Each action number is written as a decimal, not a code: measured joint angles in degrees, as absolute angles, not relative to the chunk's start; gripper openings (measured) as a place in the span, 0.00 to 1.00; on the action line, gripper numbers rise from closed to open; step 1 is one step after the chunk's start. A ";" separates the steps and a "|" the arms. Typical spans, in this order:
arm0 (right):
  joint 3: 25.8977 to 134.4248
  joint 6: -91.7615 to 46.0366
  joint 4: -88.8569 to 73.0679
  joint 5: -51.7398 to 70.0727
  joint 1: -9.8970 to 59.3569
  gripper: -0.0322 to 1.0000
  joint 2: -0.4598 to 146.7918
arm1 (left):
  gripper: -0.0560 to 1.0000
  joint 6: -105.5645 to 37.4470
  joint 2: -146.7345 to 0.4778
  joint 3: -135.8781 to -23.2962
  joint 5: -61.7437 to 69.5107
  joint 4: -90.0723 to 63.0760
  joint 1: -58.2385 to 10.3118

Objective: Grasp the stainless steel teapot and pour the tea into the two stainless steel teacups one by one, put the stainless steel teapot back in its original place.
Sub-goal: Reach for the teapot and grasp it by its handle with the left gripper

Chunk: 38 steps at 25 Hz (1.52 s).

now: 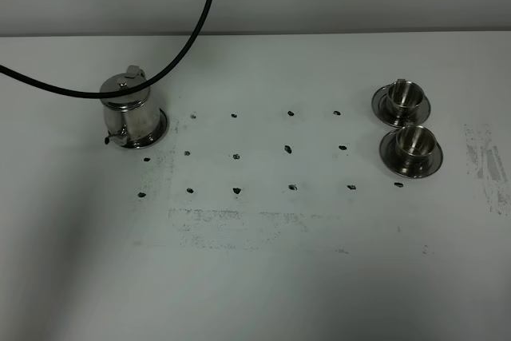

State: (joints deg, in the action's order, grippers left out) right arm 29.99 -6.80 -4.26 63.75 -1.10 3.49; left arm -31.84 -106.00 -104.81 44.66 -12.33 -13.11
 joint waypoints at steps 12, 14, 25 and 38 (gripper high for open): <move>29.99 -6.80 -4.31 63.75 -1.17 0.54 3.49 | 0.64 -23.85 -106.14 -104.81 42.42 -5.54 -13.11; 29.99 -6.80 -4.31 63.75 -1.17 0.54 3.49 | 0.63 -20.55 -106.86 -105.07 42.18 -2.17 -13.11; 29.99 -6.80 -4.31 63.75 -1.17 0.54 3.49 | 0.59 -13.13 -119.06 -106.20 38.70 2.13 -13.11; 29.99 -6.80 -4.31 63.75 -1.17 0.54 3.49 | 0.59 -12.72 -127.30 -106.20 37.08 2.25 -11.96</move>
State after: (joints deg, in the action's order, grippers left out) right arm 29.99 -6.80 -4.31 63.75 -1.17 3.49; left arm -12.72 -127.30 -106.20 37.08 2.25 -11.96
